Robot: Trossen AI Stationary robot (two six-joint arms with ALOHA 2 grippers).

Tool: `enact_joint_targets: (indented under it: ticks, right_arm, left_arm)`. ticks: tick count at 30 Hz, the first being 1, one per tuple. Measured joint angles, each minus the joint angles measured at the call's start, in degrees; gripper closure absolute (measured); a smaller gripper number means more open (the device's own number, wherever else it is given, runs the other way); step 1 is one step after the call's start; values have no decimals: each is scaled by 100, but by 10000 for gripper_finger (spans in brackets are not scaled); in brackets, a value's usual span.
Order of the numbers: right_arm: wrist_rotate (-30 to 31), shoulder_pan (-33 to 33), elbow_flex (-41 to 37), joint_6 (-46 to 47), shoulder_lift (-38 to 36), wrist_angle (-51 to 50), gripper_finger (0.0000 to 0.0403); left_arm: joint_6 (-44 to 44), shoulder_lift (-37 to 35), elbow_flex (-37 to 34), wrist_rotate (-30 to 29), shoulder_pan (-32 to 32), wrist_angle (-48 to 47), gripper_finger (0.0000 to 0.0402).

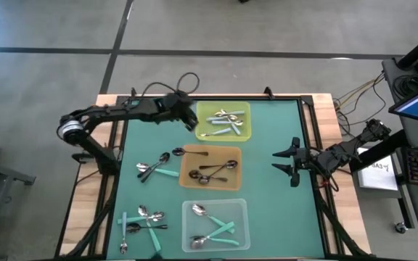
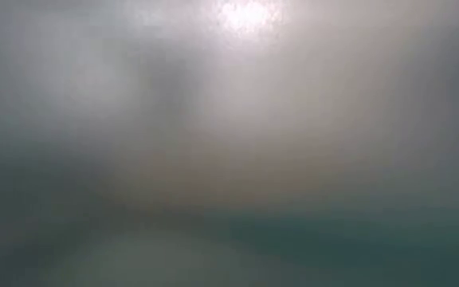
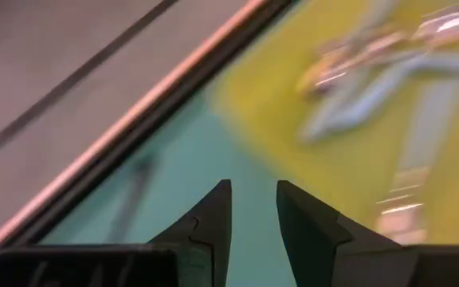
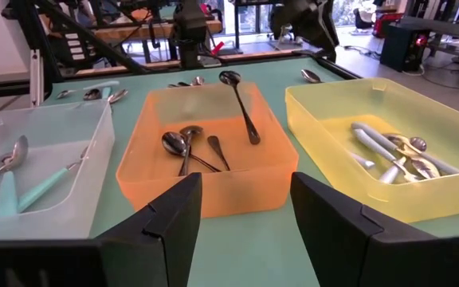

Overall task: Sort silverware by color (type)
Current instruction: Put the black spoon into the orange bin

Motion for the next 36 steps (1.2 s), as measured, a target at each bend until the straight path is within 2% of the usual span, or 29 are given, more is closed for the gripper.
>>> enact_joint_targets:
  ticks: [2, 9, 13, 17, 24, 28, 32, 36]
  right_arm:
    - [0, 0, 0, 0, 0, 0, 218]
    - [0, 1, 0, 0, 0, 0, 218]
    - [0, 0, 0, 0, 0, 0, 218]
    - [0, 1, 0, 0, 0, 0, 218]
    - [0, 2, 0, 0, 0, 0, 218]
    - [0, 2, 0, 0, 0, 0, 218]
    - [0, 0, 0, 0, 0, 0, 218]
    - [0, 2, 0, 0, 0, 0, 218]
  left_arm:
    - [-28, -105, -99, -259, 273, -474, 317]
    - [-162, -143, -336, -273, 977, -1541, 317]
    - [-141, -152, -342, 345, 1003, -2767, 319]
    - [-350, -335, -546, 962, 566, -3744, 322]
    - [-1349, -1483, -1628, 1044, -584, -3538, 322]
    - [-1920, -2086, -2434, 1477, -1122, -3380, 322]
    - [-2263, -2568, -2999, 2077, -1603, -2409, 322]
    - [-2483, -2755, -3230, 2153, -1915, -1771, 322]
